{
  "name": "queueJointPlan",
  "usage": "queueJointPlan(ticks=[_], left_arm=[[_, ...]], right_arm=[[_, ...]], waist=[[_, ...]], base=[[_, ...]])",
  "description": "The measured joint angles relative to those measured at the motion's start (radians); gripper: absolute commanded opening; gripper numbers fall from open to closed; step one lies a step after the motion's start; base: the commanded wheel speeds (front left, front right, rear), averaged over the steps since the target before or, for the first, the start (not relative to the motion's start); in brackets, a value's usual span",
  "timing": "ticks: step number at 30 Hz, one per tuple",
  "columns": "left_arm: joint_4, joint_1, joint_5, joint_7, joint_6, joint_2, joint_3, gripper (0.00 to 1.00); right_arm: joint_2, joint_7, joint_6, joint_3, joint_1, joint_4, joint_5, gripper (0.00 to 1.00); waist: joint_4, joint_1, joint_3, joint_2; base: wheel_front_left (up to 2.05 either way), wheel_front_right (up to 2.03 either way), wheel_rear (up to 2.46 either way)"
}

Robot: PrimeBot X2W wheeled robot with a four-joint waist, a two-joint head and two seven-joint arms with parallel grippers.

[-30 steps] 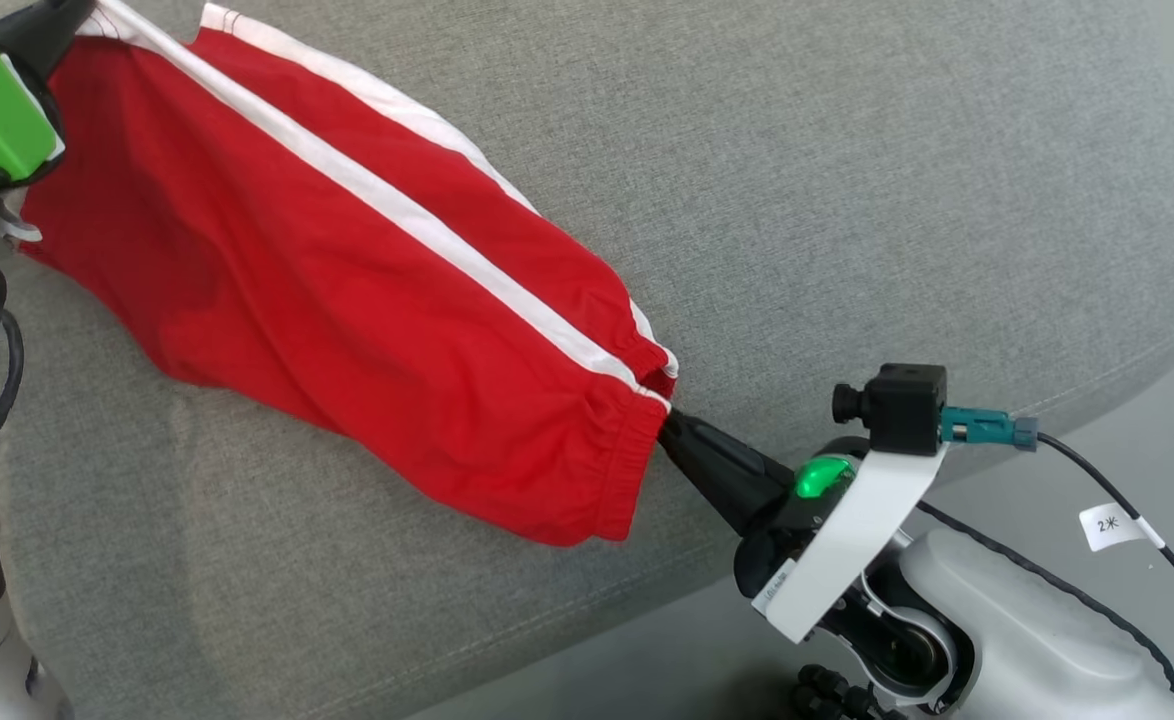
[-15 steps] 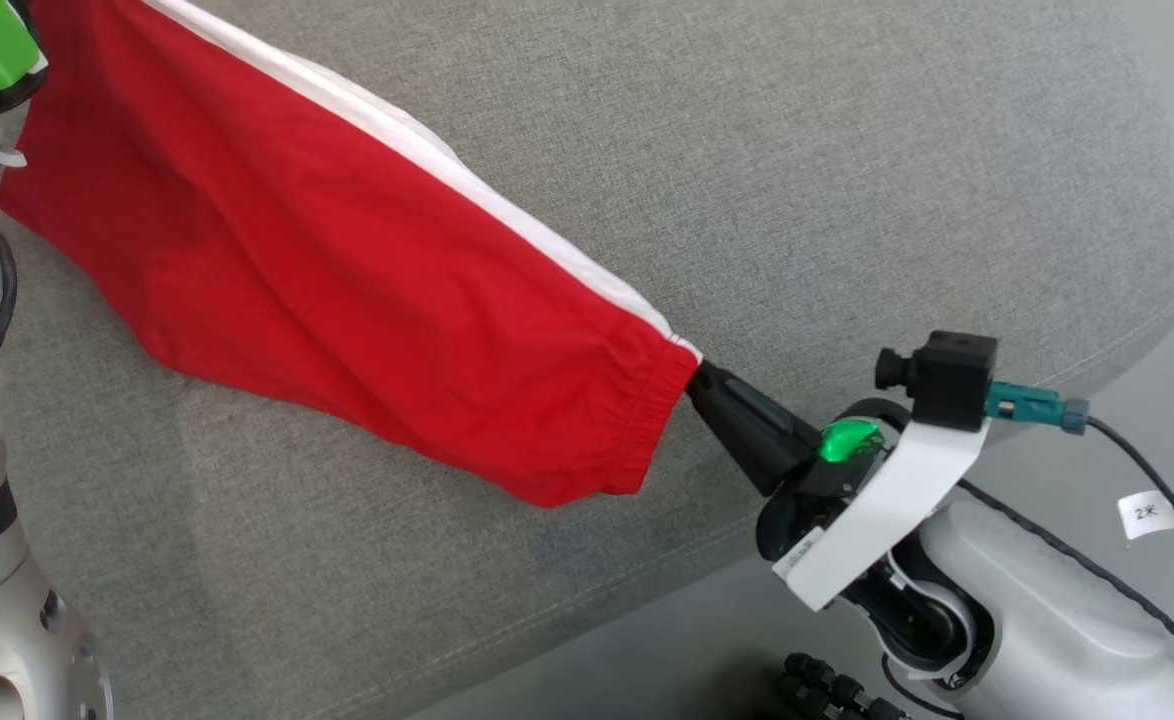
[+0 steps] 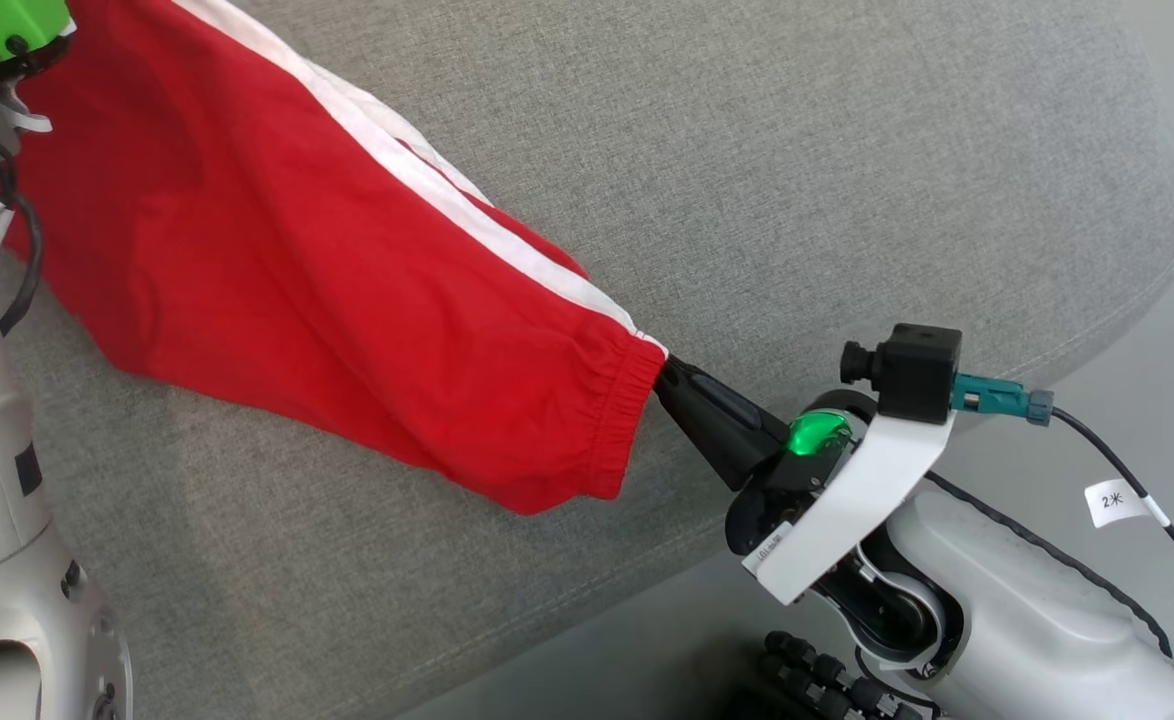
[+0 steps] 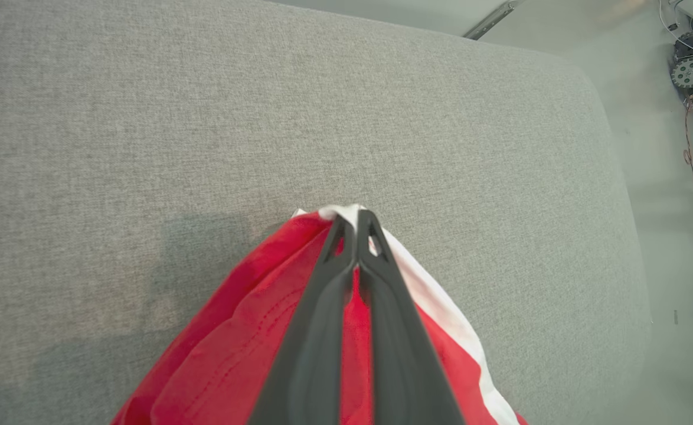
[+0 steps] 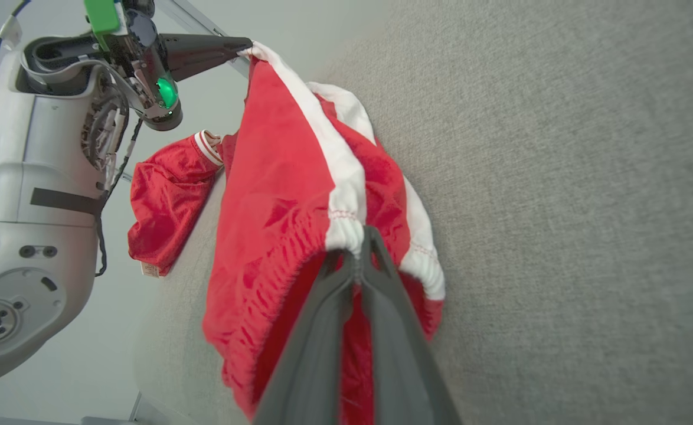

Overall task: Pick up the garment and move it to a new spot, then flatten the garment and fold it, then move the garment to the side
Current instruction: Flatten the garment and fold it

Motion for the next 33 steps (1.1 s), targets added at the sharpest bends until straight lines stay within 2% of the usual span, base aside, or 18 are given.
queueJointPlan(ticks=[1, 2, 3, 4, 5, 6, 7, 16, 21, 25, 30, 33], left_arm=[[0.004, 0.000, 0.000, -0.005, 0.000, -0.001, -0.001, 0.02], [0.007, -0.001, 0.001, -0.006, 0.000, -0.002, -0.001, 0.23], [0.007, -0.001, 0.001, -0.006, 0.000, -0.002, -0.001, 0.23], [0.011, -0.002, 0.004, -0.006, 0.000, -0.002, -0.001, 0.38], [0.015, -0.002, 0.008, -0.007, 0.000, -0.002, -0.002, 0.82], [0.020, -0.002, 0.010, -0.009, 0.000, -0.002, -0.002, 1.00], [0.025, -0.002, 0.010, -0.015, 0.000, -0.002, -0.002, 1.00], [0.079, 0.002, -0.007, -0.043, -0.003, -0.023, -0.003, 1.00], [0.093, 0.030, -0.048, -0.097, -0.011, -0.039, 0.020, 1.00], [0.092, 0.076, -0.100, -0.126, -0.021, -0.053, 0.050, 1.00], [0.079, 0.153, -0.149, -0.176, -0.048, -0.065, 0.078, 1.00], [0.038, 0.206, -0.158, -0.233, -0.098, -0.064, 0.071, 1.00]], right_arm=[[-0.001, -0.001, 0.000, -0.001, -0.002, 0.004, 0.001, 0.00], [-0.002, -0.001, 0.000, -0.003, -0.004, 0.010, 0.002, 0.00], [-0.002, -0.001, 0.000, -0.003, -0.004, 0.010, 0.002, 0.00], [-0.004, -0.002, 0.000, -0.007, -0.007, 0.016, 0.002, 0.00], [-0.006, -0.007, 0.000, -0.012, -0.011, 0.026, 0.002, 0.39], [-0.008, -0.009, 0.000, -0.020, -0.013, 0.034, 0.000, 0.82], [-0.011, -0.010, 0.000, -0.022, -0.015, 0.041, -0.004, 1.00], [-0.010, -0.017, 0.000, -0.007, -0.019, 0.095, -0.019, 1.00], [-0.051, -0.026, -0.001, -0.042, -0.013, 0.132, -0.035, 1.00], [-0.104, -0.027, -0.021, -0.094, 0.003, 0.147, -0.048, 1.00], [-0.135, -0.035, -0.035, -0.135, 0.060, 0.137, -0.043, 1.00], [-0.115, -0.036, -0.034, -0.161, 0.092, 0.100, -0.022, 1.00]], waist=[[-0.002, 0.0000, 0.000, 0.0000], [-0.003, 0.0000, 0.000, 0.0000], [-0.003, 0.0000, 0.000, 0.0000], [-0.005, 0.0000, 0.000, 0.0000], [-0.006, 0.0000, 0.000, 0.0000], [-0.007, 0.0000, 0.000, 0.0000], [-0.009, 0.0000, 0.000, 0.0000], [-0.011, 0.0000, -0.026, 0.0000], [-0.007, 0.0000, -0.060, 0.0000], [-0.002, 0.0000, -0.096, 0.0000], [0.007, 0.0000, -0.150, 0.0000], [0.017, 0.0000, -0.184, 0.0000]], base=[[0.00, 0.00, 0.00], [0.00, 0.00, 0.00], [0.00, 0.00, 0.00], [0.00, 0.00, 0.00], [0.00, 0.00, 0.00], [0.00, 0.00, 0.00], [0.00, 0.00, 0.00], [0.00, 0.00, 0.00], [0.00, 0.00, 0.00], [0.00, 0.00, 0.00], [0.00, 0.00, 0.00], [0.00, 0.00, 0.00]])
